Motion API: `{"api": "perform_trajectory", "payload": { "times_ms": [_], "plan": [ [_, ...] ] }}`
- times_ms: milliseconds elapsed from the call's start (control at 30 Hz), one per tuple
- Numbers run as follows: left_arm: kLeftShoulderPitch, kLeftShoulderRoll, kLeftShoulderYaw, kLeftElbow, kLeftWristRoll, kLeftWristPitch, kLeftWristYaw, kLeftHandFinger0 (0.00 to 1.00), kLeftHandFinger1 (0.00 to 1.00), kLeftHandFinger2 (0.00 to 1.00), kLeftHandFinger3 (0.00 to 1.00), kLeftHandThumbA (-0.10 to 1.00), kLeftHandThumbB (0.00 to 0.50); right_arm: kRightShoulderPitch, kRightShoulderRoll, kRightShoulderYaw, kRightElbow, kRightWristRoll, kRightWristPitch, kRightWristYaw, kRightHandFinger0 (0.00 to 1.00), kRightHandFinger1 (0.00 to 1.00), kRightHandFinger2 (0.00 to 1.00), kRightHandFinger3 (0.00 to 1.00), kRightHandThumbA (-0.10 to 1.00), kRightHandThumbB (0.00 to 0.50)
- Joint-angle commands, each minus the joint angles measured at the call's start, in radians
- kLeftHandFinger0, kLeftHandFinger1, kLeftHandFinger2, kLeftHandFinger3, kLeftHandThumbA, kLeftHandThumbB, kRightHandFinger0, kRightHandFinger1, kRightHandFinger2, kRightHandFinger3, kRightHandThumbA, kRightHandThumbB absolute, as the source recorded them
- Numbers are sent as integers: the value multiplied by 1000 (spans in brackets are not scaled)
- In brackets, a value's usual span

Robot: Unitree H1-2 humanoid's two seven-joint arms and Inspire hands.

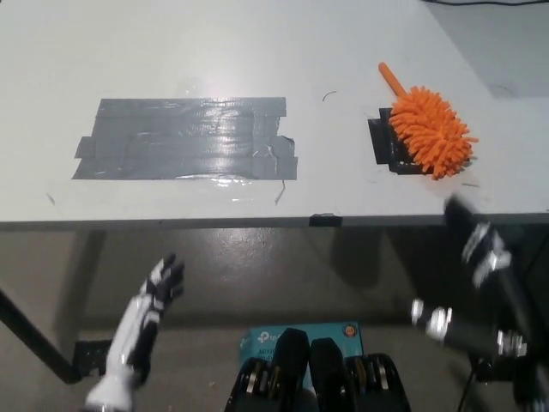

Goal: A person hands an oraange duster to the robot and the robot grabs it with its right hand and places it on the black marked spot infron tof it on the desk

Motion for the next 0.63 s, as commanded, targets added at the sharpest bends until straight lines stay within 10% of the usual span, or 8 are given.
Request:
{"api": "perform_trajectory", "payload": {
  "times_ms": [0, 267, 600],
  "plan": [
    [-112, 10, 22, -35, -33, 15, -4, 1000, 1000, 1000, 1000, 923, 159, -103, 26, 10, 128, 25, -59, -51, 1000, 1000, 1000, 1000, 856, 129],
    [-69, -10, 24, 0, -5, -39, 13, 1000, 1000, 1000, 1000, 904, 150, -83, 4, 6, 334, -3, -204, -89, 1000, 1000, 1000, 1000, 808, 70],
    [-74, -10, 44, 18, 0, -39, 22, 1000, 1000, 1000, 1000, 898, 169, -72, 3, 32, 379, 0, -210, -100, 1000, 1000, 1000, 1000, 823, 115]
  ]
}}
